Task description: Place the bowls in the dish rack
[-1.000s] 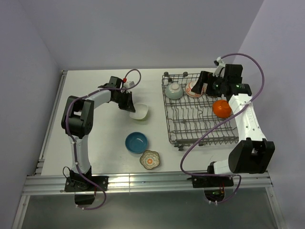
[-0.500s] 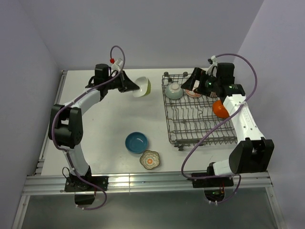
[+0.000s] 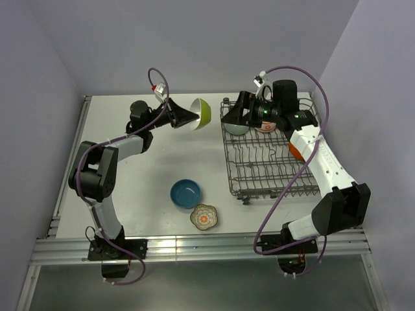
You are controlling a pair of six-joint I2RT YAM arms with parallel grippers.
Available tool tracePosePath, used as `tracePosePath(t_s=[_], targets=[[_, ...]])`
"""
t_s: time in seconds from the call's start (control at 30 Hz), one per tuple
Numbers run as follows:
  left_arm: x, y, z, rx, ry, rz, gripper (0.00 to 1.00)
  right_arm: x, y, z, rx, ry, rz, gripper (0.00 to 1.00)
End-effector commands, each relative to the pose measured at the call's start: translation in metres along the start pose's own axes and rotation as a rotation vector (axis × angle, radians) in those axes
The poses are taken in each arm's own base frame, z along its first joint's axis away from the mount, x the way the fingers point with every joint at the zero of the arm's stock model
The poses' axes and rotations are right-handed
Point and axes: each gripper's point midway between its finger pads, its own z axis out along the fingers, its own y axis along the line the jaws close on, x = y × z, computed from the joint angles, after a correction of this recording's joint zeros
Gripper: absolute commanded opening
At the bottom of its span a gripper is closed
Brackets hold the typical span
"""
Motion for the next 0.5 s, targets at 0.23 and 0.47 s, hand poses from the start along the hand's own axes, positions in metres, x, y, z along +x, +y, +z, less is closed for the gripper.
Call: tracePosePath(t_s=[0.23, 0.47], targets=[[0.010, -0.025, 0.003, 0.104, -0.020, 0.044, 0.00, -0.022, 0.043, 0.016, -0.107, -0.019, -0.025, 1.00], [0.017, -0.025, 0.006, 0.103, -0.008, 0.051, 0.00, -0.009, 0.057, 0.029, -0.186, 0.042, 0.032, 1.00]])
